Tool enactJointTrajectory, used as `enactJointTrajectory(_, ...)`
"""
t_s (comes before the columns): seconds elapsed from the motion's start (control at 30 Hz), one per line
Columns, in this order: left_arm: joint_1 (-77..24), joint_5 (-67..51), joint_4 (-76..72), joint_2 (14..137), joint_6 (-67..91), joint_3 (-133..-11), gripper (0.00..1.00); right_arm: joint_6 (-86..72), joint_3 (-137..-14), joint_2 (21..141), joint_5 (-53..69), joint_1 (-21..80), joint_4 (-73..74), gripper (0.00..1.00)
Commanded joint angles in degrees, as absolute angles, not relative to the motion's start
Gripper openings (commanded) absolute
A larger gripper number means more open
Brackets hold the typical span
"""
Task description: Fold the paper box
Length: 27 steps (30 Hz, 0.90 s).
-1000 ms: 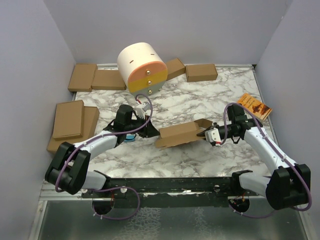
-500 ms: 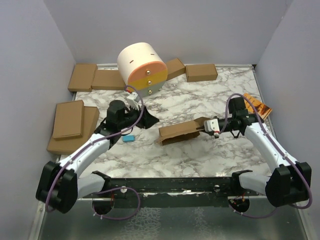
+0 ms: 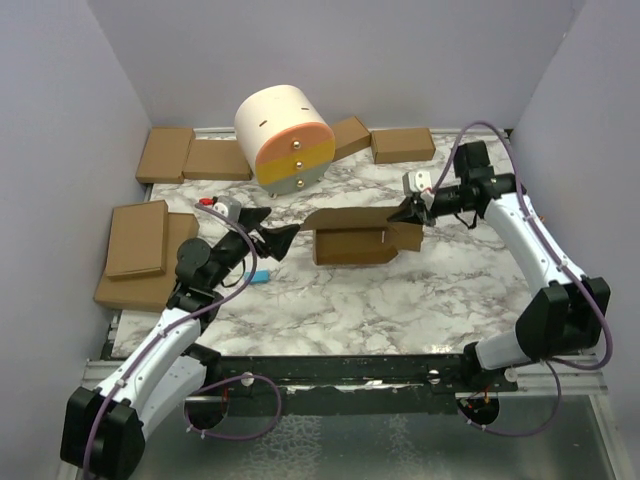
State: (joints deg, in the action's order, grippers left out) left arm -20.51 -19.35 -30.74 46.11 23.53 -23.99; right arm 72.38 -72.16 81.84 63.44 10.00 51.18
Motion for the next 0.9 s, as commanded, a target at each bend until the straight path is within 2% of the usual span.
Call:
enactJointTrajectory(0.0, -17.62, -30.57, -50.61, 48.04, 25.17, -23.20, 0.98, 71.20, -81.73, 87.92, 66.15, 9.71, 65.16, 0.01)
enactJointTrajectory(0.2, -13.18, -44.61, -64.50, 56.61, 33.58, -24.89, 0.96, 75.84, -88.10, 94.37, 66.08, 9.15, 77.26, 0.01)
enactJointTrajectory(0.33, -12.45, -48.40, -57.50, 61.45, 29.89, -29.13, 0.92, 75.15, -88.71, 95.53, 64.82, 8.97, 78.25, 0.01)
enactJointTrajectory(0.5, -13.13, -53.02, -58.47, 67.74, 32.32, -30.93, 0.84, 74.98, -90.78, 97.29, 64.16, 8.96, 80.12, 0.01)
enactJointTrajectory(0.6, -15.44, -53.13, -51.30, 70.28, 27.39, -33.59, 0.79, 74.56, -91.96, 98.28, 63.57, 8.94, 80.49, 0.01)
enactJointTrajectory(0.7, -18.28, -50.51, -38.97, 71.37, 19.28, -36.86, 0.78, 74.05, -92.54, 98.97, 63.00, 8.96, 80.68, 0.01)
enactJointTrajectory(0.8, -20.47, -49.11, -34.03, 72.51, 15.06, -39.19, 0.78, 74.07, -92.48, 99.05, 62.38, 8.95, 80.71, 0.01)
enactJointTrajectory(0.87, -21.92, -48.31, -29.45, 74.02, 11.95, -41.67, 0.73, 74.06, -92.55, 99.27, 61.92, 8.96, 80.71, 0.01)
